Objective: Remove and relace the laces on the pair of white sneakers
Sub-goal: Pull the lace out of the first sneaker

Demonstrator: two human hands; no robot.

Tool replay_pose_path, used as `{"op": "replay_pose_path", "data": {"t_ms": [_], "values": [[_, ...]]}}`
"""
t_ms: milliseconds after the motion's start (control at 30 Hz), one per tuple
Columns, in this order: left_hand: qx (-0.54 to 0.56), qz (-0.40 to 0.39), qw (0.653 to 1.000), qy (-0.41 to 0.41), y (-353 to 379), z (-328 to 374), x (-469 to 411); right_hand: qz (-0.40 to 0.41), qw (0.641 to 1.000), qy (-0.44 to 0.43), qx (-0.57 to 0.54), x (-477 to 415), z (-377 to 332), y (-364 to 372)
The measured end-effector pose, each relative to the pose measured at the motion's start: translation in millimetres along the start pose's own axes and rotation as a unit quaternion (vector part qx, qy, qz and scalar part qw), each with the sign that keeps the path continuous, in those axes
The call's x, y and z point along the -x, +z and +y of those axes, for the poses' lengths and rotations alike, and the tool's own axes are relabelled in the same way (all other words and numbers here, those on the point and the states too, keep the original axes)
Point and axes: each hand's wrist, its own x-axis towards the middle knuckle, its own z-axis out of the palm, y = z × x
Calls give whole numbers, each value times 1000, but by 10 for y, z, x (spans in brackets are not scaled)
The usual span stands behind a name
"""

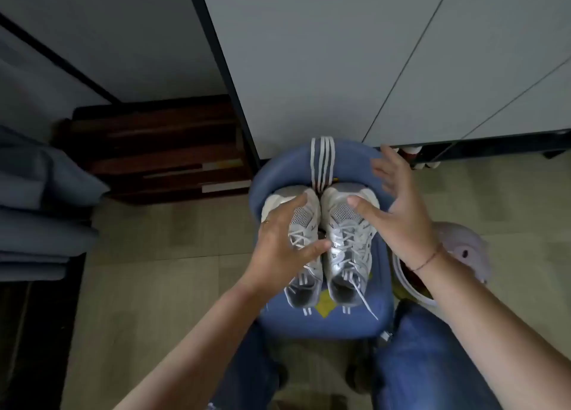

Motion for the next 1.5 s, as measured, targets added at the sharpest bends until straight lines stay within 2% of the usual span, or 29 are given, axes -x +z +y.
{"op": "replay_pose_path", "data": {"t_ms": [133,267,400,467,633,733,867,1033,1200,1267,1367,1500], "values": [[-47,45,994,83,250,-342,-133,12,999,-49,9,11,539,116],[-79,113,971,193,470,-680,-184,34,992,-124,16,14,982,184],[-133,99,950,264,683,-915,-166,43,983,-166,68,40,1261,219],[-157,97,943,279,746,-1005,-106,38,982,-153,104,117,1403,203],[-124,76,959,242,784,-1091,186,-6,995,-31,94,512,1726,137],[-143,76,961,225,807,-1164,287,-68,996,49,21,574,1839,170],[-121,72,967,212,844,-1190,363,-87,992,72,-53,542,1852,246],[-94,75,974,190,897,-1164,414,-30,983,74,-164,590,1886,350],[-19,53,979,197,956,-940,452,11,970,22,-241,786,1587,152],[56,30,980,191,997,-765,452,8,961,-18,-275,892,1407,29],[196,-32,970,143,1073,-505,417,-34,947,-52,-315,1044,1248,-83],[335,-127,927,114,1110,-450,249,-113,946,-53,-297,1210,1245,-114]]}}
